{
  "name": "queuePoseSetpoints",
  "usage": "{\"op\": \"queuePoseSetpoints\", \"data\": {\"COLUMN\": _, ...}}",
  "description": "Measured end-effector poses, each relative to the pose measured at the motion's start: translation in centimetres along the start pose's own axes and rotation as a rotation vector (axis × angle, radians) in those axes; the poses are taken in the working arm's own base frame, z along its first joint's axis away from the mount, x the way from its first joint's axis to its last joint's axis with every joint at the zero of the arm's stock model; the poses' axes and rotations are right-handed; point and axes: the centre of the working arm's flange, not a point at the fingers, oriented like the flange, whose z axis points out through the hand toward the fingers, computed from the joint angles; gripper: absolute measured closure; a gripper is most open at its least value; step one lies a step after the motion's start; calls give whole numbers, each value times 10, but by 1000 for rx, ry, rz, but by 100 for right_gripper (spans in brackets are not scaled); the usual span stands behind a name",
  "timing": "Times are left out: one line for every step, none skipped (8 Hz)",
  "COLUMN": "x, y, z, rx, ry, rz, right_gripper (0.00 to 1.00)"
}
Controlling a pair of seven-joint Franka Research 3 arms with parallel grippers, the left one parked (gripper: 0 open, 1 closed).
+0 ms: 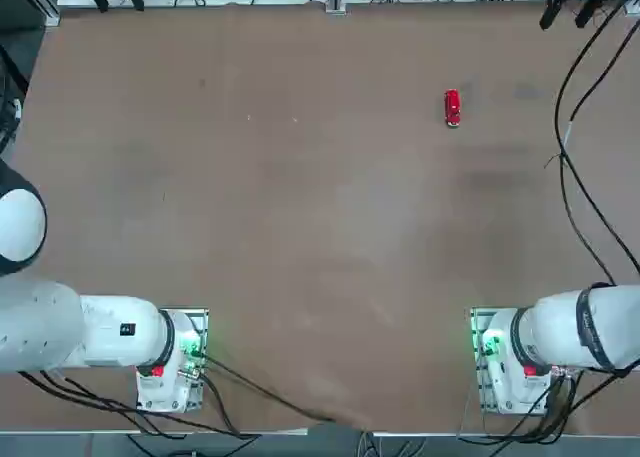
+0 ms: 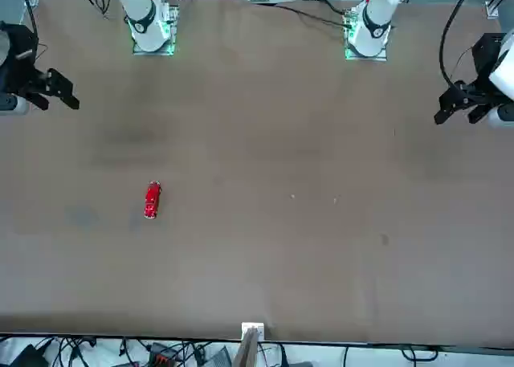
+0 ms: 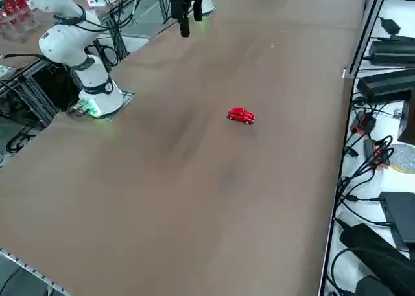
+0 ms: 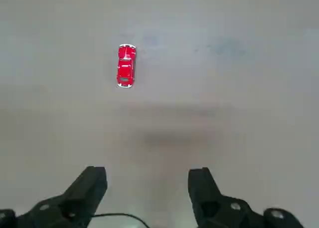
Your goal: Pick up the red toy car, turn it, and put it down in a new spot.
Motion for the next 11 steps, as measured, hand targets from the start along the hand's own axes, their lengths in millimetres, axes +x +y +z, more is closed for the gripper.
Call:
{"op": "queuePoseSetpoints", "data": {"x": 0, "y": 0, "z": -1, "rx": 6, "ry": 2, "rz": 0, "right_gripper": 0}}
{"op": "queuePoseSetpoints", "data": {"x": 1, "y": -1, "z": -2, "rx": 10, "ry": 4, "rz": 0, "right_gripper": 0}}
{"op": "queuePoseSetpoints", "data": {"x": 2, "y": -1, "z": -2, "rx": 10, "ry": 4, "rz": 0, "right_gripper": 0}}
{"op": "queuePoseSetpoints", "data": {"x": 4, "y": -1, "z": -1, "rx": 10, "ry": 2, "rz": 0, "right_gripper": 0}}
{"op": "queuePoseSetpoints", "data": {"x": 5, "y": -1, "z": 0, "rx": 10, "ry": 1, "rz": 0, "right_gripper": 0}}
{"op": "queuePoseSetpoints", "data": {"x": 5, "y": -1, "z": 0, "rx": 10, "ry": 0, "rz": -1, "right_gripper": 0}}
{"op": "queuePoseSetpoints", "data": {"x": 6, "y": -2, "z": 0, "rx": 10, "ry": -1, "rz": -3, "right_gripper": 0}}
{"op": "queuePoseSetpoints", "data": {"x": 6, "y": -3, "z": 0, "rx": 10, "ry": -4, "rz": -4, "right_gripper": 0}}
{"op": "queuePoseSetpoints", "data": {"x": 5, "y": -3, "z": 1, "rx": 11, "ry": -13, "rz": -5, "right_gripper": 0}}
{"op": "queuePoseSetpoints", "data": {"x": 4, "y": -3, "z": 3, "rx": 11, "ry": -29, "rz": -4, "right_gripper": 0}}
{"op": "queuePoseSetpoints", "data": {"x": 2, "y": -3, "z": 4, "rx": 12, "ry": -49, "rz": -4, "right_gripper": 0}}
